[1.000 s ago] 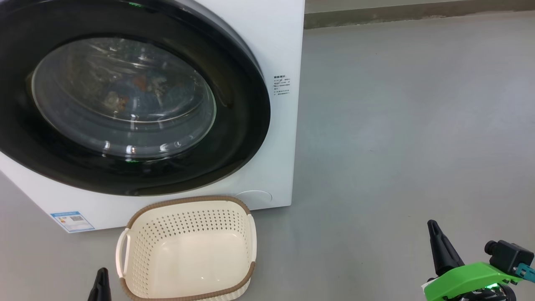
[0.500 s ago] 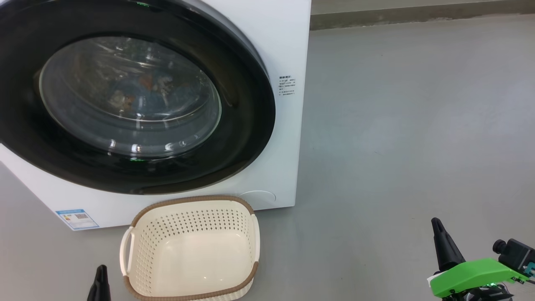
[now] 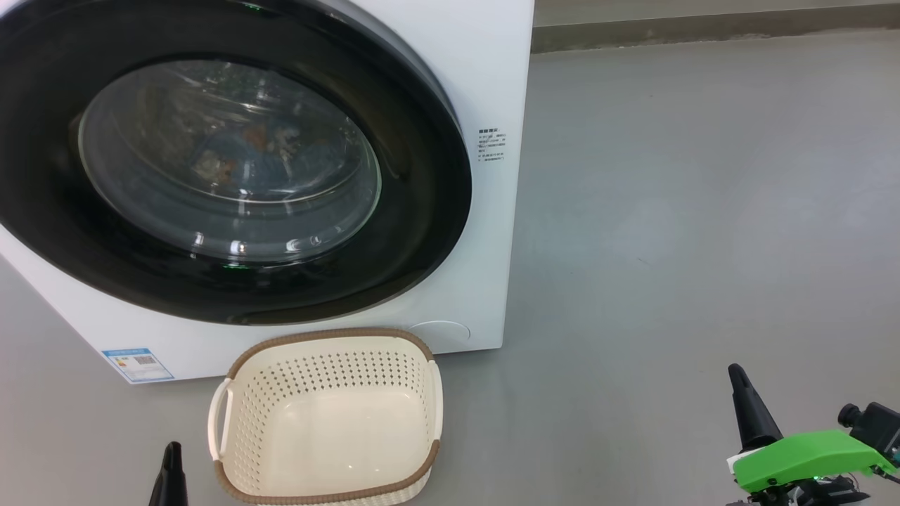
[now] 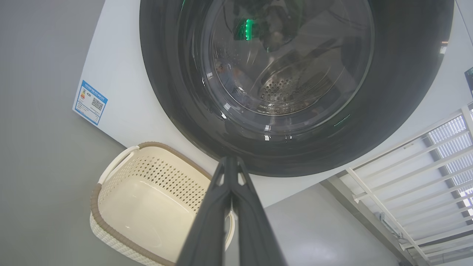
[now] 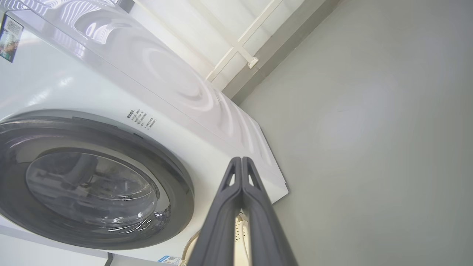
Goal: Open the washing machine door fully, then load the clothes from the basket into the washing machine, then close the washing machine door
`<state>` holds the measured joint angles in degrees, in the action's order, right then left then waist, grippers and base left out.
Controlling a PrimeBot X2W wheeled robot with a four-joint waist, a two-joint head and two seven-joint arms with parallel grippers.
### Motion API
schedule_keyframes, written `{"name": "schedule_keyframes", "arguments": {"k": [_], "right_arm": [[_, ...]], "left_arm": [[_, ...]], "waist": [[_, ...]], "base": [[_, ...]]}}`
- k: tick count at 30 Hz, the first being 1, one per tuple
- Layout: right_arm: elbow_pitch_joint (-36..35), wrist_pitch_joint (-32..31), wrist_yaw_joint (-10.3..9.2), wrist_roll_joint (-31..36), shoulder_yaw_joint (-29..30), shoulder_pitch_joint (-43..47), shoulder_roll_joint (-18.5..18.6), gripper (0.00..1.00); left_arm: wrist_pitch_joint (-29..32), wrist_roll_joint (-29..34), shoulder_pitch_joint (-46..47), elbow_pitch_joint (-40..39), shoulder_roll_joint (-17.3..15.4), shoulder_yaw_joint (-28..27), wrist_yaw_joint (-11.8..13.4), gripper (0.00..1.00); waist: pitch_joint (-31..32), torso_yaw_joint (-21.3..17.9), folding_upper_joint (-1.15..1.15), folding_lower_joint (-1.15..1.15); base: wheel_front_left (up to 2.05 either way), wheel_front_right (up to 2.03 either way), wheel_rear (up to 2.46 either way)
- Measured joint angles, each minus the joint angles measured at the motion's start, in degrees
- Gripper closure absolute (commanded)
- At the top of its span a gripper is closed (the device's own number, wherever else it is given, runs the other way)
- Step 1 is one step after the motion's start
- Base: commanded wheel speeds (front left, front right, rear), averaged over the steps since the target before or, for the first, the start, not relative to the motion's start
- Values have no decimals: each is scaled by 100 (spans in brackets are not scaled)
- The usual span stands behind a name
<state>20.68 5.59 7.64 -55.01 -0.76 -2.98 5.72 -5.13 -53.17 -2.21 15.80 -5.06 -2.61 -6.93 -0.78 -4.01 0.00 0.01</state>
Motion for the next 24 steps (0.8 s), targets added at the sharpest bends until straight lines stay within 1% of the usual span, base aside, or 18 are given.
{"name": "schedule_keyframes", "arguments": {"k": [24], "right_arm": [[-154, -360, -15, -1348, 265, -8, -52, 100]], "left_arm": [[401, -1328, 251, -80, 81, -78, 44, 100]], "waist": [[29, 139, 0, 0]], "base": [[0, 0, 0]]}}
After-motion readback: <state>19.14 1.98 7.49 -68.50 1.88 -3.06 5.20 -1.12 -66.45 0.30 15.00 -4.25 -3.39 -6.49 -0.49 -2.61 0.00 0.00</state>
